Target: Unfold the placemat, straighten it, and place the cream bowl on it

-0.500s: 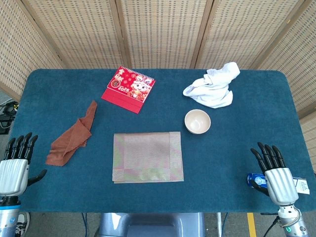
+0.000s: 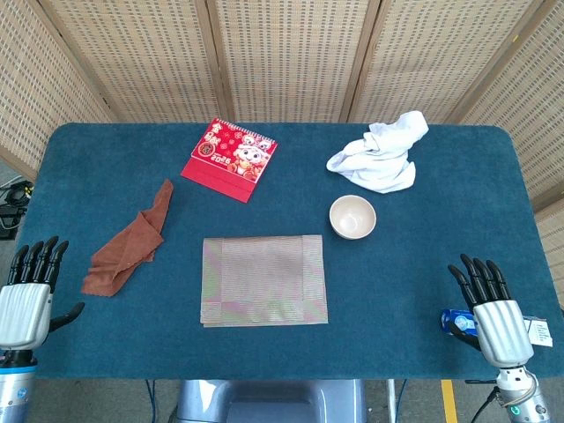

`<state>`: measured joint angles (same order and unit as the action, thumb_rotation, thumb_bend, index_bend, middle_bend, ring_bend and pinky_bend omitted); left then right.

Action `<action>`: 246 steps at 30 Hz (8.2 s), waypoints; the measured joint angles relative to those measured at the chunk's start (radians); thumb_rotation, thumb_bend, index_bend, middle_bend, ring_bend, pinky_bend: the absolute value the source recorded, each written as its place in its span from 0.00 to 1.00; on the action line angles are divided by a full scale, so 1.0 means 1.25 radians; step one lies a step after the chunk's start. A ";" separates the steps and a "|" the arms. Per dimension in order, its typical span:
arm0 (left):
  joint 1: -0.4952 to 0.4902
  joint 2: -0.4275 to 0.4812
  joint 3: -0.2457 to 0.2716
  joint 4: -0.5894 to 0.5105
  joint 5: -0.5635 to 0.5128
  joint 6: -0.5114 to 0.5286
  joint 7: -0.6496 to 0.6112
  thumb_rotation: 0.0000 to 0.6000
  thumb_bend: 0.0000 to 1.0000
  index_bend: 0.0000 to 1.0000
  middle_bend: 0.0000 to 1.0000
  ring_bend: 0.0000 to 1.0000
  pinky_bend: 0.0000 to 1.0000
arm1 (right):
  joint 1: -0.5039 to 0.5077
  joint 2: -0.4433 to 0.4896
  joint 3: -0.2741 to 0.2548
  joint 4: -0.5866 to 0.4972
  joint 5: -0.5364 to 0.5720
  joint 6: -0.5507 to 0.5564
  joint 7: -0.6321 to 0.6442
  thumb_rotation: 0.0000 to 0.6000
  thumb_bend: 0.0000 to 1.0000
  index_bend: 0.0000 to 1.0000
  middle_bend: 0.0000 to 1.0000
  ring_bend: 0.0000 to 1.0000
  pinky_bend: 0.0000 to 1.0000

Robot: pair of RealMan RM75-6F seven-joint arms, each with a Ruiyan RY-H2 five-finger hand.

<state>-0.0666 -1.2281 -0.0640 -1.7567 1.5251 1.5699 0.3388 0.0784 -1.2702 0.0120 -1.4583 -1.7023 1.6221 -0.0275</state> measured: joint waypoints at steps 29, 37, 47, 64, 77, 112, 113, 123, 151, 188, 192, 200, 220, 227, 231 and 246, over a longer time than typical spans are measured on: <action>-0.067 -0.101 0.055 0.114 0.183 -0.055 -0.002 1.00 0.21 0.38 0.00 0.00 0.00 | -0.001 0.000 0.002 0.003 0.004 -0.002 0.010 1.00 0.14 0.13 0.00 0.00 0.00; -0.105 -0.175 0.072 0.166 0.201 -0.128 0.028 1.00 0.26 0.43 0.00 0.00 0.00 | 0.000 0.001 0.006 0.003 0.008 -0.001 0.018 1.00 0.14 0.13 0.00 0.00 0.00; -0.137 -0.285 0.082 0.276 0.183 -0.197 0.045 1.00 0.31 0.53 0.00 0.00 0.00 | -0.001 0.008 0.011 0.002 0.014 0.003 0.039 1.00 0.14 0.13 0.00 0.00 0.00; -0.178 -0.393 0.095 0.395 0.156 -0.251 0.034 1.00 0.33 0.51 0.00 0.00 0.00 | -0.002 0.010 0.013 0.001 0.018 0.004 0.050 1.00 0.14 0.13 0.00 0.00 0.00; -0.189 -0.416 0.105 0.401 0.137 -0.264 0.060 1.00 0.33 0.50 0.00 0.00 0.00 | -0.002 0.014 0.015 -0.002 0.019 0.007 0.062 1.00 0.14 0.13 0.00 0.00 0.00; -0.205 -0.445 0.115 0.416 0.104 -0.275 0.088 1.00 0.42 0.51 0.00 0.00 0.00 | -0.005 0.022 0.017 -0.009 0.010 0.026 0.102 1.00 0.14 0.13 0.00 0.00 0.00; -0.205 -0.445 0.116 0.417 0.104 -0.274 0.087 1.00 0.42 0.51 0.00 0.00 0.00 | -0.006 0.022 0.017 -0.009 0.009 0.026 0.102 1.00 0.14 0.13 0.00 0.00 0.00; -0.206 -0.446 0.119 0.418 0.103 -0.269 0.090 1.00 0.48 0.54 0.00 0.00 0.00 | -0.005 0.022 0.015 -0.012 0.003 0.028 0.100 1.00 0.14 0.13 0.00 0.00 0.00; -0.242 -0.380 0.061 0.291 0.102 -0.245 0.147 1.00 0.48 0.57 0.00 0.00 0.00 | -0.004 0.023 0.017 -0.012 0.007 0.025 0.102 1.00 0.14 0.13 0.00 0.00 0.00; -0.572 -0.337 -0.273 0.364 -0.249 -0.478 0.257 1.00 0.48 0.60 0.00 0.00 0.00 | 0.016 0.007 0.075 0.043 0.122 -0.032 0.097 1.00 0.14 0.13 0.00 0.00 0.00; -0.597 -0.351 -0.270 0.433 -0.259 -0.481 0.264 1.00 0.48 0.60 0.00 0.00 0.00 | 0.018 0.000 0.077 0.055 0.134 -0.042 0.090 1.00 0.14 0.13 0.00 0.00 0.00; -0.645 -0.385 -0.264 0.562 -0.277 -0.483 0.266 1.00 0.48 0.60 0.00 0.00 0.00 | 0.024 -0.012 0.079 0.067 0.142 -0.056 0.078 1.00 0.14 0.13 0.00 0.00 0.00; -0.714 -0.456 -0.235 0.726 -0.333 -0.490 0.299 1.00 0.41 0.44 0.00 0.00 0.00 | 0.029 -0.021 0.081 0.081 0.152 -0.066 0.072 1.00 0.14 0.13 0.00 0.00 0.00; -0.723 -0.456 -0.243 0.732 -0.342 -0.461 0.292 1.00 0.19 0.04 0.00 0.00 0.00 | 0.028 -0.022 0.079 0.078 0.149 -0.062 0.065 1.00 0.14 0.13 0.00 0.00 0.00; -0.723 -0.457 -0.243 0.734 -0.339 -0.441 0.279 1.00 0.15 0.00 0.00 0.00 0.00 | 0.028 -0.022 0.078 0.076 0.148 -0.063 0.064 1.00 0.14 0.13 0.00 0.00 0.00; -0.587 -0.347 -0.181 0.484 -0.294 -0.321 0.172 1.00 0.13 0.00 0.00 0.00 0.00 | 0.031 -0.016 0.070 0.072 0.144 -0.075 0.072 1.00 0.14 0.13 0.00 0.00 0.00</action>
<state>-0.8005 -1.6622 -0.2904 -1.1516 1.1579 1.1681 0.5538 0.1170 -1.2904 0.0999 -1.3684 -1.5227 1.5281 0.0622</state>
